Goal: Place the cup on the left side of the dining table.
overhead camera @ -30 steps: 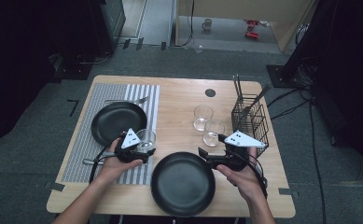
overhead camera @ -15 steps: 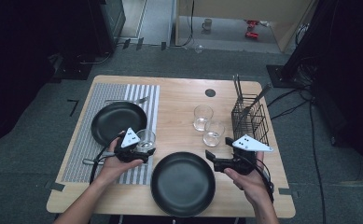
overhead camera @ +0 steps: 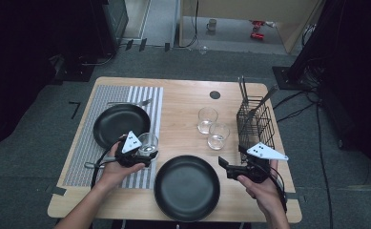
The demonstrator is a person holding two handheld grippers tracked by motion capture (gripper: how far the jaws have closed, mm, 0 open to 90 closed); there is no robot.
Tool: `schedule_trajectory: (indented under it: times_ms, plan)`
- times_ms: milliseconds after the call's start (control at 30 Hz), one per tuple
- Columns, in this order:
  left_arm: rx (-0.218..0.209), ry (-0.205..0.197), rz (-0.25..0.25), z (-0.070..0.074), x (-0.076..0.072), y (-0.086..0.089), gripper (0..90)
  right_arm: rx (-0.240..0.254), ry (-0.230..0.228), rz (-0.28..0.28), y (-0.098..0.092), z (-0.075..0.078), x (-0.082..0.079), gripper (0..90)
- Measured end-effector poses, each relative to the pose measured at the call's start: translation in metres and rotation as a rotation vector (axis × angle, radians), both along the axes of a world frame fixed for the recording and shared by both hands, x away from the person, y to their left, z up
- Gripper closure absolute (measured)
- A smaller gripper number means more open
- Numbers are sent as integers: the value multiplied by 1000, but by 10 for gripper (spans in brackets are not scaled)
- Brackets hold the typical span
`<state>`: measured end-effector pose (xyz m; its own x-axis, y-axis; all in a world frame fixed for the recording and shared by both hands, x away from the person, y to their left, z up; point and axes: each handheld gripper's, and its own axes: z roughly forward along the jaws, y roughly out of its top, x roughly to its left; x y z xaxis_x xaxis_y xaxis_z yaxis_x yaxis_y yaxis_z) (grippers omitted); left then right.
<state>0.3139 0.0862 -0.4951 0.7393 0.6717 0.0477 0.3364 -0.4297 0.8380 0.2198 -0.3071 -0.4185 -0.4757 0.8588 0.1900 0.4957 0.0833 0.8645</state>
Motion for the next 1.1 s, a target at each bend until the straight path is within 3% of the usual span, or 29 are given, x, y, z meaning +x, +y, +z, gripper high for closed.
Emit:
schedule_trajectory:
  times_ms: [867, 1033, 1100]
  plan:
    - [-1, 9, 20, 0, -6, 14, 206, -4, 13, -51, -27, -8, -10, 97]
    - [-5, 36, 19, 2, -4, 15, 202, -4, 13, -54, -29, -9, -11, 97]
    - [-38, 67, 28, 3, -3, 17, 186, -28, 2, -64, -30, -10, -12, 98]
